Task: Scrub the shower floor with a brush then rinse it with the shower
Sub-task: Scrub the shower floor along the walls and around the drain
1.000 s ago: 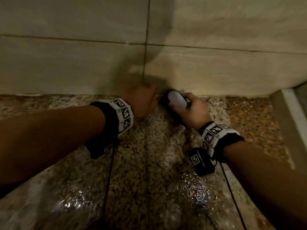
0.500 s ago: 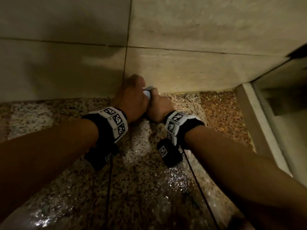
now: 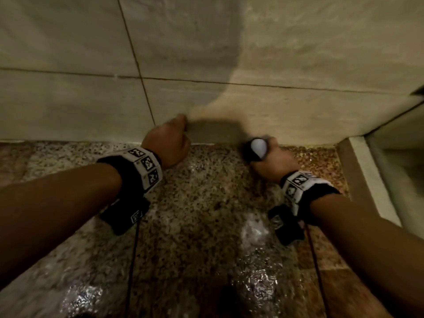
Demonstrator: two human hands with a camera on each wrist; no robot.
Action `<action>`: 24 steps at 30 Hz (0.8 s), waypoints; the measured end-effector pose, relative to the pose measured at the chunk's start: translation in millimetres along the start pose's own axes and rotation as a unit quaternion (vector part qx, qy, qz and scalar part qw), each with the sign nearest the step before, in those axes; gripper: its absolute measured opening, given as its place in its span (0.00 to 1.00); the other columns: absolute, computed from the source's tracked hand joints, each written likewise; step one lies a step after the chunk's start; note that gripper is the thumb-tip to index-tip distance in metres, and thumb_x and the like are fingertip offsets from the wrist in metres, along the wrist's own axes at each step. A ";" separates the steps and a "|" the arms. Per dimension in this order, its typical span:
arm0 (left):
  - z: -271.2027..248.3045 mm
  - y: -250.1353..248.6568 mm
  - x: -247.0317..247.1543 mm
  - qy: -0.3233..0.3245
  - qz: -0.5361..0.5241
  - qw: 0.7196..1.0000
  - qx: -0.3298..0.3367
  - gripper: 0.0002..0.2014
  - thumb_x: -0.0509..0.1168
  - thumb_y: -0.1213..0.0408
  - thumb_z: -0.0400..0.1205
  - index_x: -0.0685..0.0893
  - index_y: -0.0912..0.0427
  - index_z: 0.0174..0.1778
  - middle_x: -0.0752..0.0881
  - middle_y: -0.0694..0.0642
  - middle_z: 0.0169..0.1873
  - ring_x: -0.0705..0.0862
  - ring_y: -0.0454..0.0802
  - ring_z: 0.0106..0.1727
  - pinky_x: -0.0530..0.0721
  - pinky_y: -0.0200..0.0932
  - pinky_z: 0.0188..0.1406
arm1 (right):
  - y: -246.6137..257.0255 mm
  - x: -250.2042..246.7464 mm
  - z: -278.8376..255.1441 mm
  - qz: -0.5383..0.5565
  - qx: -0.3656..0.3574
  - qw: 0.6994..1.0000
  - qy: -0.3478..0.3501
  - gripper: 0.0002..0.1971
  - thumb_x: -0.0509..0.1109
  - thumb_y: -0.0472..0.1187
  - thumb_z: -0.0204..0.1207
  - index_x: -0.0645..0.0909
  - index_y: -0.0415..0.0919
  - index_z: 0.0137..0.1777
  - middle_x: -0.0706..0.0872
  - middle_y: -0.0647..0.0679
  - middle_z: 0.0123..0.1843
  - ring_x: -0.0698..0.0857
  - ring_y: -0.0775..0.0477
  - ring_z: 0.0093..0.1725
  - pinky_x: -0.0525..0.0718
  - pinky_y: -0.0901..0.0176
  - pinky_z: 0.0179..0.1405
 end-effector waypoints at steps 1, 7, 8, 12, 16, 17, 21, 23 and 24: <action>2.0 -8.3 2.6 0.018 0.009 1.000 -0.004 0.12 0.60 0.62 0.80 0.73 0.61 0.57 0.85 0.66 0.48 0.84 0.67 0.48 0.76 0.49 0.40 | -8.6 -5.9 3.2 -0.011 0.003 1.000 0.001 0.37 0.71 0.54 0.75 0.57 0.52 0.80 0.83 0.35 0.64 0.83 0.31 0.59 0.79 0.51 0.48; -3.2 -31.2 20.4 0.132 0.059 0.989 -0.033 0.16 0.62 0.60 0.80 0.73 0.61 0.62 0.79 0.64 0.57 0.80 0.65 0.58 0.79 0.53 0.52 | 108.2 80.0 -28.8 -0.007 -0.179 0.983 0.042 0.25 0.61 0.57 0.73 0.74 0.45 0.66 0.85 0.43 0.48 0.86 0.37 0.44 0.79 0.53 0.38; -5.8 -28.8 20.6 0.128 0.069 0.989 -0.038 0.17 0.63 0.60 0.79 0.74 0.61 0.62 0.77 0.64 0.59 0.80 0.65 0.59 0.78 0.53 0.54 | 125.8 90.6 -39.4 -0.007 -0.194 0.979 0.061 0.22 0.62 0.55 0.75 0.75 0.44 0.66 0.86 0.43 0.50 0.85 0.39 0.43 0.78 0.53 0.38; -13.6 -20.9 8.6 0.003 0.083 0.996 0.039 0.12 0.64 0.65 0.76 0.79 0.69 0.51 0.80 0.69 0.49 0.83 0.68 0.46 0.80 0.51 0.40 | 110.9 85.7 -30.9 0.002 -0.182 0.980 0.076 0.33 0.67 0.58 0.74 0.66 0.42 0.74 0.83 0.45 0.51 0.84 0.41 0.45 0.78 0.54 0.38; -20.6 8.9 18.3 0.109 0.070 0.989 -0.071 0.14 0.62 0.65 0.80 0.75 0.65 0.60 0.77 0.66 0.58 0.79 0.67 0.56 0.77 0.53 0.52 | 23.4 23.0 -4.5 0.005 -0.019 1.000 -0.001 0.38 0.68 0.54 0.77 0.58 0.39 0.82 0.81 0.35 0.66 0.82 0.33 0.62 0.81 0.49 0.54; -20.4 14.9 17.6 0.126 0.080 0.986 -0.077 0.14 0.62 0.64 0.80 0.76 0.65 0.59 0.77 0.66 0.58 0.79 0.66 0.57 0.77 0.53 0.53 | 6.9 9.7 -3.8 0.017 0.032 0.999 -0.005 0.40 0.68 0.53 0.77 0.54 0.39 0.83 0.79 0.34 0.69 0.81 0.32 0.64 0.81 0.48 0.57; -18.4 31.0 10.8 0.118 0.054 0.988 -0.087 0.12 0.62 0.64 0.80 0.78 0.65 0.56 0.80 0.67 0.56 0.79 0.66 0.57 0.78 0.53 0.52 | 23.0 9.9 -11.7 0.025 0.056 0.998 -0.020 0.37 0.68 0.52 0.77 0.58 0.36 0.80 0.79 0.34 0.67 0.80 0.30 0.63 0.81 0.47 0.53; -17.3 33.1 8.1 0.112 0.041 0.989 -0.083 0.11 0.62 0.65 0.79 0.78 0.65 0.55 0.81 0.67 0.54 0.80 0.66 0.56 0.78 0.53 0.49 | 75.2 32.8 -23.0 -0.004 -0.030 1.000 -0.006 0.31 0.65 0.51 0.80 0.63 0.34 0.77 0.79 0.33 0.67 0.80 0.30 0.63 0.80 0.48 0.54; -16.5 31.9 6.6 0.110 0.038 0.990 -0.079 0.11 0.62 0.64 0.78 0.78 0.65 0.54 0.82 0.67 0.54 0.80 0.66 0.55 0.78 0.53 0.49 | 102.4 46.9 -26.8 -0.019 -0.072 0.997 0.007 0.29 0.63 0.53 0.82 0.67 0.36 0.76 0.80 0.34 0.68 0.81 0.31 0.64 0.79 0.49 0.55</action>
Point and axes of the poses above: each hand's wrist, its own z-axis towards the middle knuckle, its own x-axis out of the palm, y = z × x, the point moved 5 cm from there along z, towards the middle knuckle
